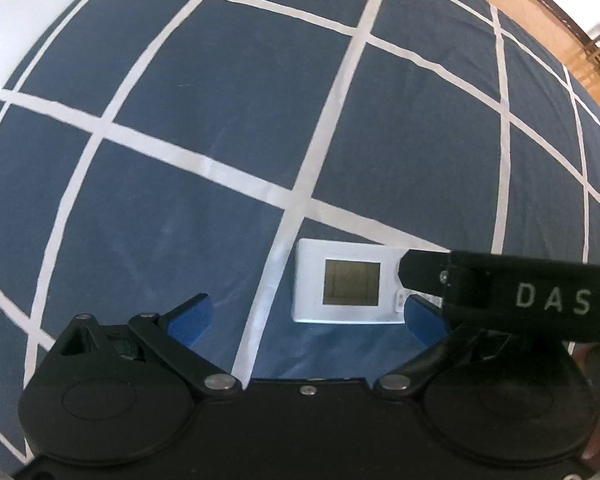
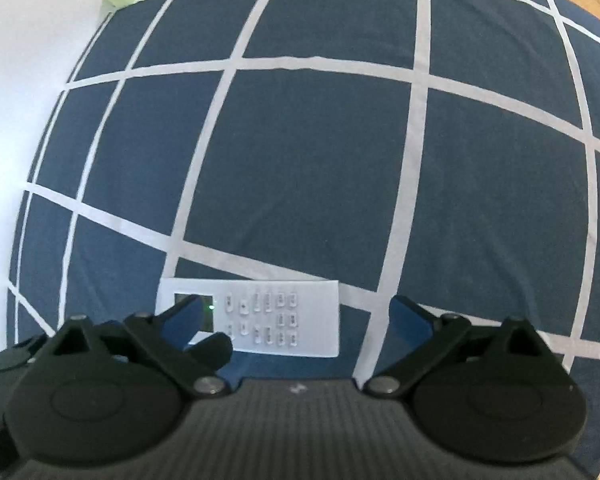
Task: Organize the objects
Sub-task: 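Move the right tool to the small white remote with a display, then close the right tool on the end of the small white remote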
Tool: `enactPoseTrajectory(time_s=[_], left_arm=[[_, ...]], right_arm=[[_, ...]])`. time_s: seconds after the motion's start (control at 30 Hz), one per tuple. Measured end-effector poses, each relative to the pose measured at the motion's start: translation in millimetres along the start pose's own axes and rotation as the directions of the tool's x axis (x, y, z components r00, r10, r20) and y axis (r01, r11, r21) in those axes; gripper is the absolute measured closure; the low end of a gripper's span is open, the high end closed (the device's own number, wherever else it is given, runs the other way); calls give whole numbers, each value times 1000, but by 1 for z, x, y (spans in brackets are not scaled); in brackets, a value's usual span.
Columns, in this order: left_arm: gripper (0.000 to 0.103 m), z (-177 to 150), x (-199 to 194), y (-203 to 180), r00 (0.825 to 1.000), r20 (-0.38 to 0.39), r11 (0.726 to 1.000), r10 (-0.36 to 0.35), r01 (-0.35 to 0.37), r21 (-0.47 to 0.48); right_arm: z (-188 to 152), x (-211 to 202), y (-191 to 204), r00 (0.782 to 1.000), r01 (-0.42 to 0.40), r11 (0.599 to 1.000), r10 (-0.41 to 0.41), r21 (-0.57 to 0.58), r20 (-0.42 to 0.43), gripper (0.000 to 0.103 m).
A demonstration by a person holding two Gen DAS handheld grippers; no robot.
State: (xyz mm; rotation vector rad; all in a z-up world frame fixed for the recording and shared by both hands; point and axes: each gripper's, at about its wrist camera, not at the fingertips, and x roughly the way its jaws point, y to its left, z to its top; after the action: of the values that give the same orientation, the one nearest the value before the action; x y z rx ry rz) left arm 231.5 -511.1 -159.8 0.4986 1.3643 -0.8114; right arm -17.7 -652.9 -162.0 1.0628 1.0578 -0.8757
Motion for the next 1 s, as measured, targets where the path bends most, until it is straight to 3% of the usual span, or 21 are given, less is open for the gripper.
enactPoseTrajectory(time_s=[0.23,0.47,0.67,1.0], left_arm=[[6,2,2,2,1000,-4,1000,-29,29,3],[25,2,-1,2,997,-6,996,-82,82,-21],[42,1,-1,3,991,-8,990,-136,135,-47],[42,-5,-2,0,992,3,988,-126,126,-86]], right_arm=[[2,8,-1,1000,-3,999,4,34,-22,20],[2,9,5,999,-23,1000,23,1,-27,36],[4,9,5,999,-29,999,28,-32,-33,37],[7,9,6,998,-45,997,42,-69,-47,37]])
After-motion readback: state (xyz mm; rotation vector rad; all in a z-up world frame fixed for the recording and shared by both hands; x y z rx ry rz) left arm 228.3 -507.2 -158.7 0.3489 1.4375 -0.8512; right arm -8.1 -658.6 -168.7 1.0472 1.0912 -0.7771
